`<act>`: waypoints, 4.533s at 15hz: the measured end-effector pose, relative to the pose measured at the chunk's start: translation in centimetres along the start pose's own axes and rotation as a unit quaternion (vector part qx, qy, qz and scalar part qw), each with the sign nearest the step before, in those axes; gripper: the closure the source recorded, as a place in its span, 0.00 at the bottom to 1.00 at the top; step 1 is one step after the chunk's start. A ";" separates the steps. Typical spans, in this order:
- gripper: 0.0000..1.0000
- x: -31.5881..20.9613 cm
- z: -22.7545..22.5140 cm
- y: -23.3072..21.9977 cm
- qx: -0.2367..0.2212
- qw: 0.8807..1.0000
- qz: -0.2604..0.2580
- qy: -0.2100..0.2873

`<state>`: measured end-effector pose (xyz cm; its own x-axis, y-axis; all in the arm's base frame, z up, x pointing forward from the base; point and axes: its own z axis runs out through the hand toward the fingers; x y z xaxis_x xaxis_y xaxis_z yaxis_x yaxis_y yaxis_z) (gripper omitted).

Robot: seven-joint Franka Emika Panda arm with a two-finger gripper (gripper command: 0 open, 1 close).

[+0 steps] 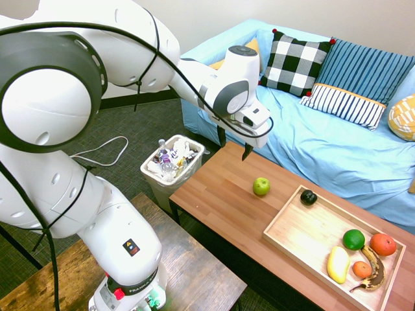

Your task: Put the apple in the tray

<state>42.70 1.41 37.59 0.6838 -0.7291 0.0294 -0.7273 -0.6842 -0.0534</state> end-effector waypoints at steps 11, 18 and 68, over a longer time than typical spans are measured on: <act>0.00 6.0 8.9 -2.4 -0.028 0.998 0.047 -0.011; 0.00 10.5 15.6 -3.2 -0.035 0.996 0.079 -0.024; 1.00 26.6 19.9 17.5 -0.064 0.963 0.261 -0.032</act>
<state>49.36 -29.67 17.61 0.2230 -0.9744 -0.0293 -0.9712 -0.2246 0.0797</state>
